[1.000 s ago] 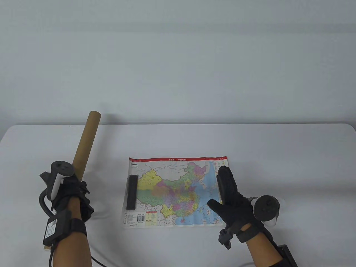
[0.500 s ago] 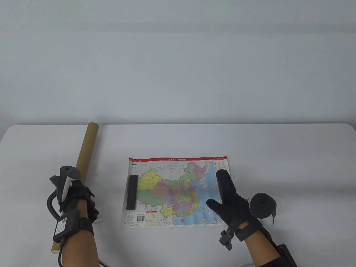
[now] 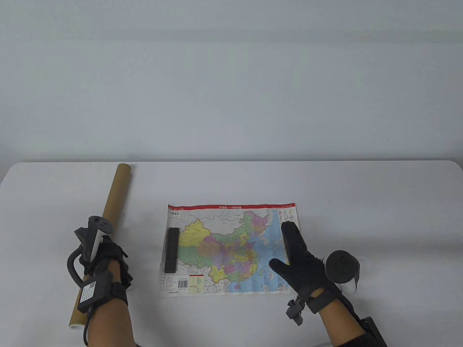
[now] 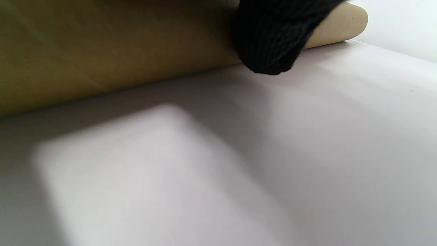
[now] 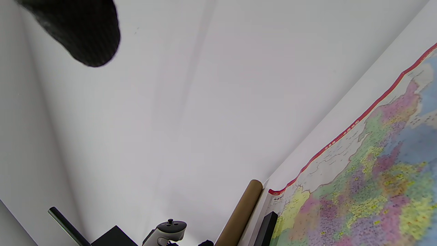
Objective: Roll up map and store in mailing tube
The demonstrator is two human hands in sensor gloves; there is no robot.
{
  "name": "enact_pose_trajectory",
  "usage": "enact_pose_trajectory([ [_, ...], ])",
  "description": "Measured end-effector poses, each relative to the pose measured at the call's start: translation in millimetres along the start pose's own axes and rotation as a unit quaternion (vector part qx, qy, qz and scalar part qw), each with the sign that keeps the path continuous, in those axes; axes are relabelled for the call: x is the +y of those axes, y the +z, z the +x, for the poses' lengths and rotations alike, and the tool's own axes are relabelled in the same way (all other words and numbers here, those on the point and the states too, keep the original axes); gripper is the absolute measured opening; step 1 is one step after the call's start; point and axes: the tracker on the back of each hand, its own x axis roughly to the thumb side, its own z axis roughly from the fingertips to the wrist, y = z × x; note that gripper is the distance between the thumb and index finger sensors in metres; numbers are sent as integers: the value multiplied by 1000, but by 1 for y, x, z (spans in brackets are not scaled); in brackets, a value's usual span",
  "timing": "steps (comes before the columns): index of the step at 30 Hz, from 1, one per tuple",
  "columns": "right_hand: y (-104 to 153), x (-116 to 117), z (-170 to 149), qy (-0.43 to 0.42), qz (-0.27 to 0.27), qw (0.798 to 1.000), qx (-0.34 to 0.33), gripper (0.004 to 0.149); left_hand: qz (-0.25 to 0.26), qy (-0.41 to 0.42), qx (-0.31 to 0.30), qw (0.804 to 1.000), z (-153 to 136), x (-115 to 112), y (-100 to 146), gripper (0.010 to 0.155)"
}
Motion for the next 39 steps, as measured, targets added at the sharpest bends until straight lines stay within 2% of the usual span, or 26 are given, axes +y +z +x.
enact_pose_trajectory([
  [5, 0, 0, 0, 1, 2, 1000, -1, 95, -5, 6, 2, 1000, -2, 1, 1, 89],
  [10, -1, 1, 0, 3, 3, 1000, -1, 95, 18, 16, -21, 1000, 3, 18, 14, 90],
  [12, -2, 2, 2, 9, 8, 1000, 2, 95, 34, 24, -52, 998, 13, 30, 27, 90],
  [15, -9, 7, 8, 37, 18, 999, 12, 93, 71, 32, -135, 988, 38, 47, 59, 85],
  [18, -19, 17, 20, 68, 40, 997, 25, 91, 97, 22, -217, 971, 65, 49, 94, 76],
  [20, -29, 28, 30, 91, 62, 993, 42, 91, 76, 14, -274, 959, 82, 40, 113, 67],
  [24, -49, 56, 41, 143, 92, 984, 62, 85, -6, -42, -291, 956, 107, 5, 129, 53],
  [26, -58, 73, 43, 174, 105, 977, 64, 82, -9, -74, -281, 957, 112, -12, 128, 53],
  [30, -69, 113, 36, 251, 151, 952, 84, 79, -6, -166, -220, 961, 116, -44, 120, 59],
  [35, -71, 152, 15, 312, 222, 916, 122, 76, -4, -194, -185, 963, 119, -60, 114, 70],
  [39, -69, 172, -5, 338, 280, 887, 143, 76, 7, -178, -163, 970, 122, -62, 115, 70],
])
